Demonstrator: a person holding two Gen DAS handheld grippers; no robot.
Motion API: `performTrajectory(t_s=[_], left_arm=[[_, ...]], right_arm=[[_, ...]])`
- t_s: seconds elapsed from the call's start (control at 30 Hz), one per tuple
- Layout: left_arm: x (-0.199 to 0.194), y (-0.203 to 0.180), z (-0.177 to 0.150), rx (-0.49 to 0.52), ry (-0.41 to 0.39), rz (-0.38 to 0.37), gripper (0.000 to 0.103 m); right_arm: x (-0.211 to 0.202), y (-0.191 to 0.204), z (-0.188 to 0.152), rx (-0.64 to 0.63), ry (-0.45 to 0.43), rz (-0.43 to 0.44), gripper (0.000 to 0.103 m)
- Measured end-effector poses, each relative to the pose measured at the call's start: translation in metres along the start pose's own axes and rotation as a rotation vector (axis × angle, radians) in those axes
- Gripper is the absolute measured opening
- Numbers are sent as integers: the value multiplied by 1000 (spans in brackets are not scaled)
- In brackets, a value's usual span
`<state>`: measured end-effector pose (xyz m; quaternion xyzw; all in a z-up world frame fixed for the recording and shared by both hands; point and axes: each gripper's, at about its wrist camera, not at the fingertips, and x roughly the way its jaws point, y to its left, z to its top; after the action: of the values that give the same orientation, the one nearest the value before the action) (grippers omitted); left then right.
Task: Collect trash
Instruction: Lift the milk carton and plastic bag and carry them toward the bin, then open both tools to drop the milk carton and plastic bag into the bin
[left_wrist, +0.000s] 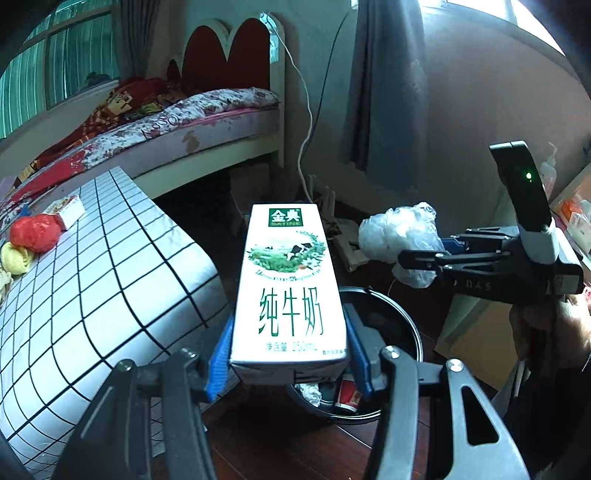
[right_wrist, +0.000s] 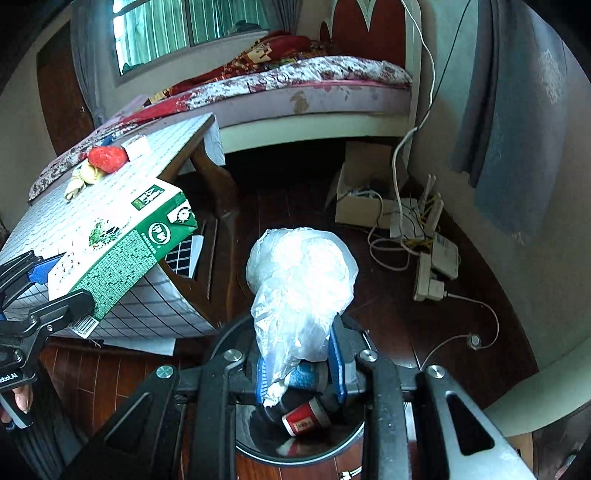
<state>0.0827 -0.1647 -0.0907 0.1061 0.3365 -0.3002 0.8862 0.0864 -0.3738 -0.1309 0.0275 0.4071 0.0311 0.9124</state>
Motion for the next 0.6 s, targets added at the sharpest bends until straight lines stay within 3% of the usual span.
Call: performTrajectory(t_s=[0.17, 0.6], left_arm=[[22, -17, -10, 30, 77, -68, 55], [59, -27, -22, 7, 195, -111, 55]], right_arm=[[14, -5, -10, -21, 66, 1, 28], [41, -2, -31, -81, 174, 6, 28]])
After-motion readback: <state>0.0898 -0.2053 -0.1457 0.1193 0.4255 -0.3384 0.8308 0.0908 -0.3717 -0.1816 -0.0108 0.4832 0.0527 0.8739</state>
